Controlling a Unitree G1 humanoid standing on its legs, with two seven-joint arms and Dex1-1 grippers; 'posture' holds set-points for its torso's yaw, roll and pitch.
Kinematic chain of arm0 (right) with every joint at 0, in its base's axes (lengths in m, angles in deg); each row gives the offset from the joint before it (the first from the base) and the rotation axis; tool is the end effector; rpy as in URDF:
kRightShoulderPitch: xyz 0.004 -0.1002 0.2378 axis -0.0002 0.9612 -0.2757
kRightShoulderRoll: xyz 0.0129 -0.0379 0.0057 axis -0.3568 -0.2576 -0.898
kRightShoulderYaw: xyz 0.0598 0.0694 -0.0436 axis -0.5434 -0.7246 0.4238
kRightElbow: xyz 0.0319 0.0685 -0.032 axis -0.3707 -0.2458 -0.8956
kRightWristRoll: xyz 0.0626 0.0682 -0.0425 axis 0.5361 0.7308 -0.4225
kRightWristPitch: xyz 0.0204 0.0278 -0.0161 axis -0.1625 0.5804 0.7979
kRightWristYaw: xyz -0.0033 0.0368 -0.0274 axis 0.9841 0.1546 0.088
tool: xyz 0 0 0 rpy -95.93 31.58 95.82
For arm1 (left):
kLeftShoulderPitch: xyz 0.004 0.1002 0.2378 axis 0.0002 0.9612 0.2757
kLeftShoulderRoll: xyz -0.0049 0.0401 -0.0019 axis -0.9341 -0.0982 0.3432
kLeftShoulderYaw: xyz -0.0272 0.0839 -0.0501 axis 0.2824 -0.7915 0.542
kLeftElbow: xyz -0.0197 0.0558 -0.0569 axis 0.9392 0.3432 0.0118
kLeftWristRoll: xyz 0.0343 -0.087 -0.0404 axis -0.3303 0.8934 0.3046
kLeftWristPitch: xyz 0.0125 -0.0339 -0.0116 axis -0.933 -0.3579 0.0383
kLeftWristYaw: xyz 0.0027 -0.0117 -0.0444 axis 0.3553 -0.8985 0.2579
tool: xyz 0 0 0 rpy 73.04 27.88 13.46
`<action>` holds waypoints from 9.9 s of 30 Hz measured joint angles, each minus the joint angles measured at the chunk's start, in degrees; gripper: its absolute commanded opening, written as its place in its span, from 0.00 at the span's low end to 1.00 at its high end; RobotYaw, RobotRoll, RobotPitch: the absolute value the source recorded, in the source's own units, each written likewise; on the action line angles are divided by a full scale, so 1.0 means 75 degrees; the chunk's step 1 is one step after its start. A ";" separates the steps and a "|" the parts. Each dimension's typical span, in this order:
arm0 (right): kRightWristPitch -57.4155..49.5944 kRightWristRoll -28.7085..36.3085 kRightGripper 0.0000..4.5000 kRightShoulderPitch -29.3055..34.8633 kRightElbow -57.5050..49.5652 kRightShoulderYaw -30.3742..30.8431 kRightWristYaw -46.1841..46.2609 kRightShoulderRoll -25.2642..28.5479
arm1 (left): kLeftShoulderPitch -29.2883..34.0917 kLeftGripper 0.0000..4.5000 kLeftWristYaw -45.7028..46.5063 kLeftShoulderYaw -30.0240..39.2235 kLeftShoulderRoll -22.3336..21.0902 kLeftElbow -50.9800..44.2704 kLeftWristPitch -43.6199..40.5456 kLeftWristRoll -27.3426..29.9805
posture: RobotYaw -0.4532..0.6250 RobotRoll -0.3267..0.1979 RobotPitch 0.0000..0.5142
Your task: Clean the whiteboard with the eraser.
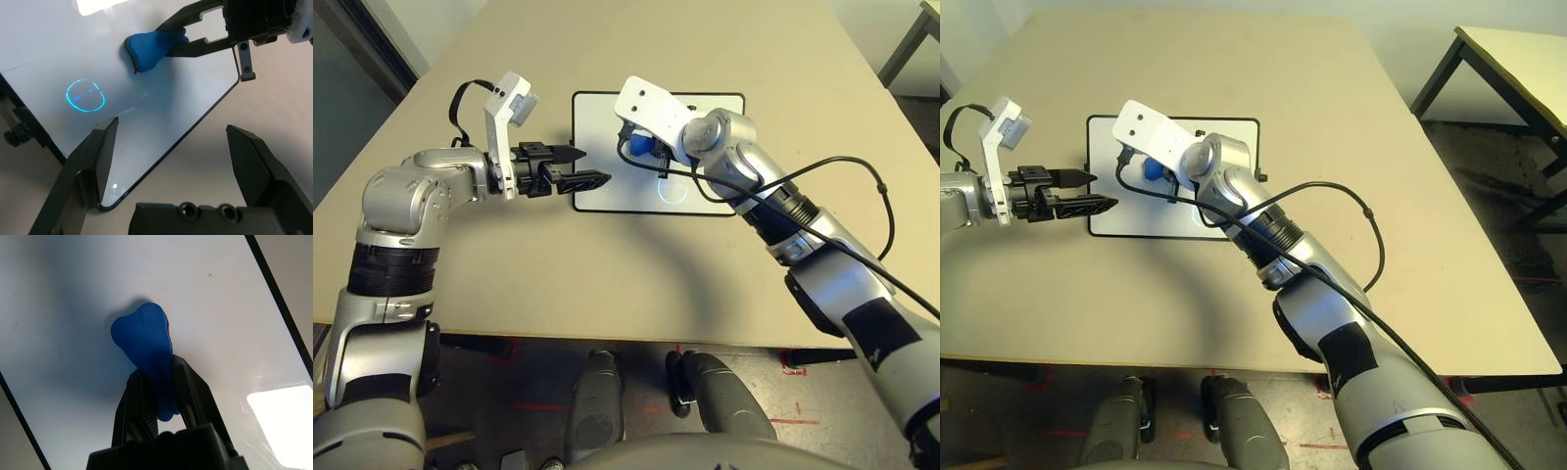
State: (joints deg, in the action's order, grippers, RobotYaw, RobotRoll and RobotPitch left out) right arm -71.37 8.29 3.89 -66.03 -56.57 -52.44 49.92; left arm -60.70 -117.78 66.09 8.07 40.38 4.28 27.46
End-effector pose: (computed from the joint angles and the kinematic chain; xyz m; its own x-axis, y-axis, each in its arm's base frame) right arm 0.3289 -0.0447 0.2349 0.7180 0.4555 -0.5263 -0.6463 0.1557 -0.7470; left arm 0.2812 0.2512 0.2313 0.5717 -0.7493 -0.3342 0.7863 0.6167 -0.0374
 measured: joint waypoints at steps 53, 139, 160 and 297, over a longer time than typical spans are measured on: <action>0.0262 0.0099 0.14 -0.0235 0.0826 -0.0294 0.0479 -0.0156 | -0.0019 1.00 -0.0049 -0.0033 0.0062 0.0046 -0.0024 -0.0013 | 0.43 0.62 0.32; -0.0854 0.0235 0.14 -0.0095 -0.1147 -0.0032 -0.0491 0.0207 | -0.0185 1.00 -0.0181 -0.0182 0.0152 0.0266 0.0009 -0.0151 | 0.41 0.62 0.32; -0.0451 0.0223 0.14 0.0311 -0.1026 0.0071 -0.0316 0.0342 | -0.0190 1.00 -0.0177 -0.0189 0.0215 0.0253 0.0006 -0.0153 | 0.42 0.62 0.32; 0.0199 0.0816 0.14 -0.1073 0.1138 -0.0927 0.1078 -0.0124 | -0.0289 1.00 -0.0268 -0.0267 0.0251 0.0449 0.0120 -0.0193 | 0.40 0.62 0.29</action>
State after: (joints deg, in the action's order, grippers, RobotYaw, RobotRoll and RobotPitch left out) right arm -69.88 14.41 -4.16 -57.50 -63.53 -44.35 48.99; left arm -62.88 -119.79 64.09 9.95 43.75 5.18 26.02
